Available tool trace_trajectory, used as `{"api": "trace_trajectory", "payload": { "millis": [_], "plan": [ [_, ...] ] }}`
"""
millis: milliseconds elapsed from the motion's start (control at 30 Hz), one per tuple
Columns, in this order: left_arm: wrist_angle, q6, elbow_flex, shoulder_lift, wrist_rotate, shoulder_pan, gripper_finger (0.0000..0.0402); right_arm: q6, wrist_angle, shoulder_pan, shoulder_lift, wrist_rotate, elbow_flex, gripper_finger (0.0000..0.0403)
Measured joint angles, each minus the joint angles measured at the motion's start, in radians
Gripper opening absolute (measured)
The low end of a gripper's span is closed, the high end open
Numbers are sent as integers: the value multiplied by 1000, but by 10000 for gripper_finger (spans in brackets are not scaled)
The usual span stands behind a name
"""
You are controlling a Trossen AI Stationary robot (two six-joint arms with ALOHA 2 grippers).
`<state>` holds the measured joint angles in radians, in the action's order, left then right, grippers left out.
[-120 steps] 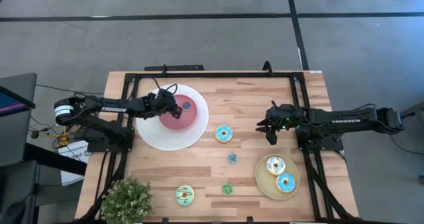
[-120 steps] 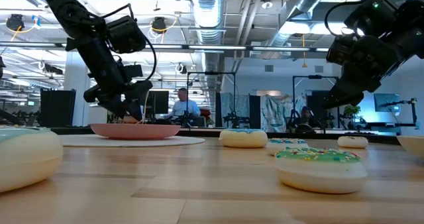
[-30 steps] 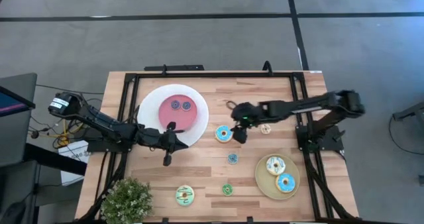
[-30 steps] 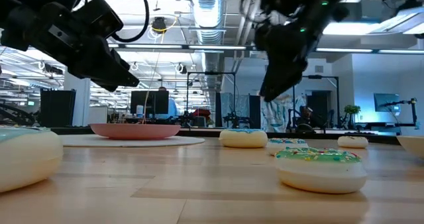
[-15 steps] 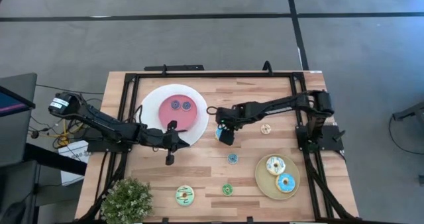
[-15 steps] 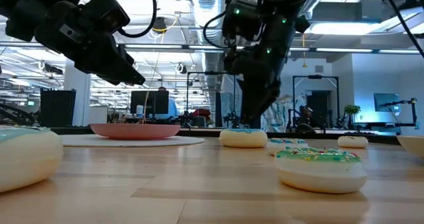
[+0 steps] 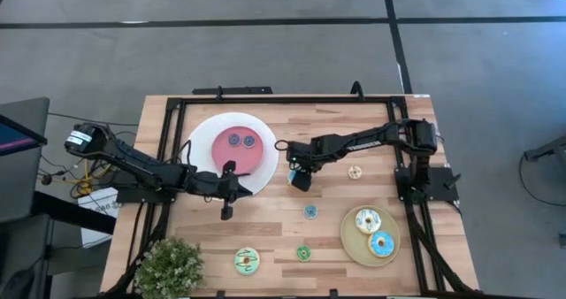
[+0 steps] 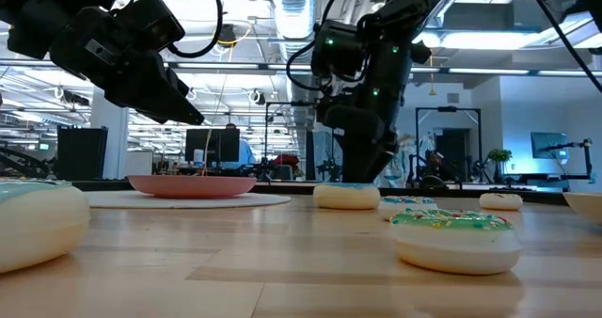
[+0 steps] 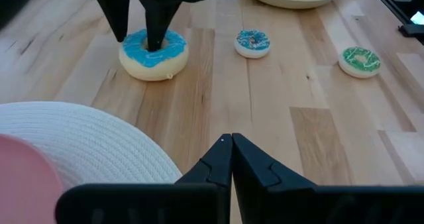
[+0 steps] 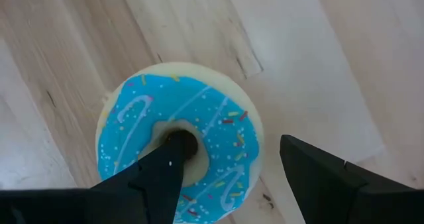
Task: Pick & Place donuts
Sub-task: Put the large light blue donut onto the brown plate
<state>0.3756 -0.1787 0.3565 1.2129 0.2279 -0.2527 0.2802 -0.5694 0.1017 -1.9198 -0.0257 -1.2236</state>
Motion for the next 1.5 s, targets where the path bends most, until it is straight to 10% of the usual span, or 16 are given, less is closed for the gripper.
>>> {"api": "trace_trajectory", "payload": {
  "millis": [967, 1500],
  "plan": [
    [-5, -17, 0, 0, 4, 0, 2, 11, -102, -32, 119, 38, 2, 142],
    [-11, -18, 0, 0, 4, 0, 2, 494, -262, -497, 515, -101, 282, 132]
  ]
}}
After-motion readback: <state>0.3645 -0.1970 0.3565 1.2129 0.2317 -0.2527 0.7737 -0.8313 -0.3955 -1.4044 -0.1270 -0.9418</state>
